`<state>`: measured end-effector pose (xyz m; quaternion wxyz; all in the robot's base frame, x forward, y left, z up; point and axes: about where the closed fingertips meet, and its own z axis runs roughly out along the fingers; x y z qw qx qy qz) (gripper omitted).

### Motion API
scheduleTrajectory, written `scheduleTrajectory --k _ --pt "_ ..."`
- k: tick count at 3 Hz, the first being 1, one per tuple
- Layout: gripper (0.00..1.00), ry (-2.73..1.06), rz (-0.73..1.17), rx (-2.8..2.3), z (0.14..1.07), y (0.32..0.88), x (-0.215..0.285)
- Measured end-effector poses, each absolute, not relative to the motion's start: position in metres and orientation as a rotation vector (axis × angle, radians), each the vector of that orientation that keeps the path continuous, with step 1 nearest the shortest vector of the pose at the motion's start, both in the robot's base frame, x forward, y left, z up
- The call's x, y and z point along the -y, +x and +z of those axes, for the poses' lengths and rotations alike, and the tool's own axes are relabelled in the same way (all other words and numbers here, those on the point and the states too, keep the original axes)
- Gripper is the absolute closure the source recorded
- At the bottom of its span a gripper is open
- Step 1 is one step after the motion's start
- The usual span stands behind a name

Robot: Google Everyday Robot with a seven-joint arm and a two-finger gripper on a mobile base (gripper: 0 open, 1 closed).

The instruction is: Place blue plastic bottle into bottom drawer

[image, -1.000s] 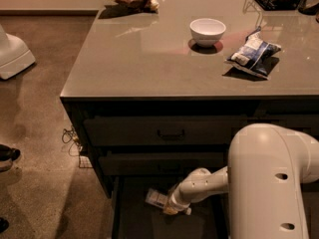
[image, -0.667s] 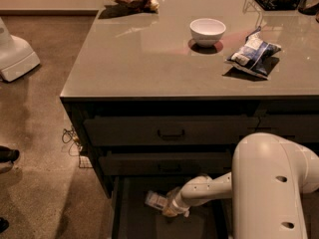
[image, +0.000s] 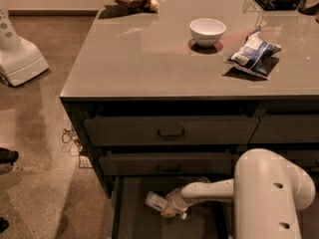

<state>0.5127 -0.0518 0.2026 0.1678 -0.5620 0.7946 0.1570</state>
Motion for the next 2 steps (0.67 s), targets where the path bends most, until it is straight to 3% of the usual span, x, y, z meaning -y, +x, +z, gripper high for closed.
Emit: scheduleTrajectory --k 2 --pt "0.58 -1.545 0.52 -2.31 0.174 0.528 0.055"
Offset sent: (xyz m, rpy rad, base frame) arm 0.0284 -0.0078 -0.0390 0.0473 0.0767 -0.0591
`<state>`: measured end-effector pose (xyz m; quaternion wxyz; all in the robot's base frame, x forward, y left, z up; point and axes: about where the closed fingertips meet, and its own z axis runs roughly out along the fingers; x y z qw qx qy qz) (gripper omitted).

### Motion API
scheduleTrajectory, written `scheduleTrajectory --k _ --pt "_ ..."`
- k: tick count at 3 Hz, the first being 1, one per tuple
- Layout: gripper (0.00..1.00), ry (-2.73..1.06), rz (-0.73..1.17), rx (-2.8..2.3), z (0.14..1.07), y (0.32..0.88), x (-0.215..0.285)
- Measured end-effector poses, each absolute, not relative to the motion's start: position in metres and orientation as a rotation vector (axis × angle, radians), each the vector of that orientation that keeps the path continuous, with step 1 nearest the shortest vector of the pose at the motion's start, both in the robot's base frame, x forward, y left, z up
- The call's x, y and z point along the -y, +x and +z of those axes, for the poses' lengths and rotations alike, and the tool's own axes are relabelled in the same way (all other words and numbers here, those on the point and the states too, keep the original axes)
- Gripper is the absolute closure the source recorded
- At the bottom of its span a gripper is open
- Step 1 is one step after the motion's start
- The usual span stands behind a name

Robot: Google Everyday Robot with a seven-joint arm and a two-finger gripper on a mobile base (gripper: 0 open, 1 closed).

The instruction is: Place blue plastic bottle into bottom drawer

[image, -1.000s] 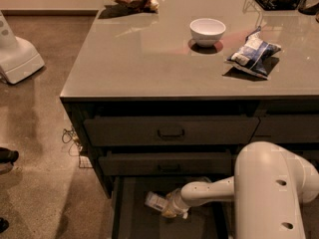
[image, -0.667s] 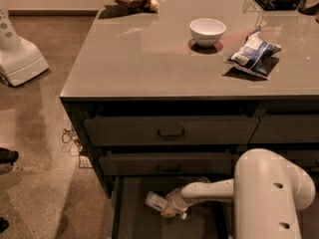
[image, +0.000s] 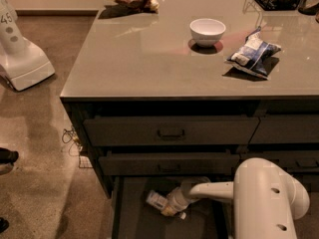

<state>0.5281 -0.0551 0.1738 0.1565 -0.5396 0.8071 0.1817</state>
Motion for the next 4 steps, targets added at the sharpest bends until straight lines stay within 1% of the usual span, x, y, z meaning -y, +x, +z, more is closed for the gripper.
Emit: scheduleTrajectory --k 2,3,4 --pt "0.12 -1.527 0.546 -2.332 0.169 0.532 0.057" --pt "0.0 -1.522 0.541 -2.334 0.175 0.532 0.059" --pt "0.0 -1.472 0.509 -2.339 0.195 0.526 0.078"
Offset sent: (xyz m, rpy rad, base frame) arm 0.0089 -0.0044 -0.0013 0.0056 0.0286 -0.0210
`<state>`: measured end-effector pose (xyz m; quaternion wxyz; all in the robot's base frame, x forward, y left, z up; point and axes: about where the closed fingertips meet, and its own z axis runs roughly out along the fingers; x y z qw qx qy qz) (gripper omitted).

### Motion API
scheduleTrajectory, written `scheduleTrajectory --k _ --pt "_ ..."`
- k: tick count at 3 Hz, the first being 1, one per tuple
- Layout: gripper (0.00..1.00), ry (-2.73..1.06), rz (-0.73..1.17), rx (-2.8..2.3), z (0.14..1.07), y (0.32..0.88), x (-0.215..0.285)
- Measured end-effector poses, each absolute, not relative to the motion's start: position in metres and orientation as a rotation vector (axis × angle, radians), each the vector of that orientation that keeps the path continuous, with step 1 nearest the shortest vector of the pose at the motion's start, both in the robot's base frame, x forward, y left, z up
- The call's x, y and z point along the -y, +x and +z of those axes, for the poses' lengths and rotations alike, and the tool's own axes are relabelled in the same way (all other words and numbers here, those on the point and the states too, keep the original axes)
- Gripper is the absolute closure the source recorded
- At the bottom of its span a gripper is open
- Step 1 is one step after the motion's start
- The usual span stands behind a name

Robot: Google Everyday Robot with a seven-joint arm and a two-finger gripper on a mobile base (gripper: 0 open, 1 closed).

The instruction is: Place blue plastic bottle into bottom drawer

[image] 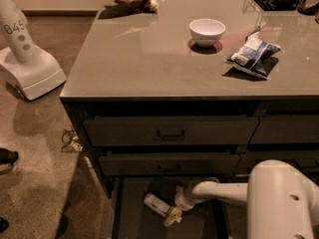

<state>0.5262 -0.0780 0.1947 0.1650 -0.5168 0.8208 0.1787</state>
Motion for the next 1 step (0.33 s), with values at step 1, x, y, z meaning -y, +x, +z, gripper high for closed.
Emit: scheduleTrajectory --k 1 --pt "0.0 -1.397 0.469 -2.348 0.2237 0.5084 0.1098"
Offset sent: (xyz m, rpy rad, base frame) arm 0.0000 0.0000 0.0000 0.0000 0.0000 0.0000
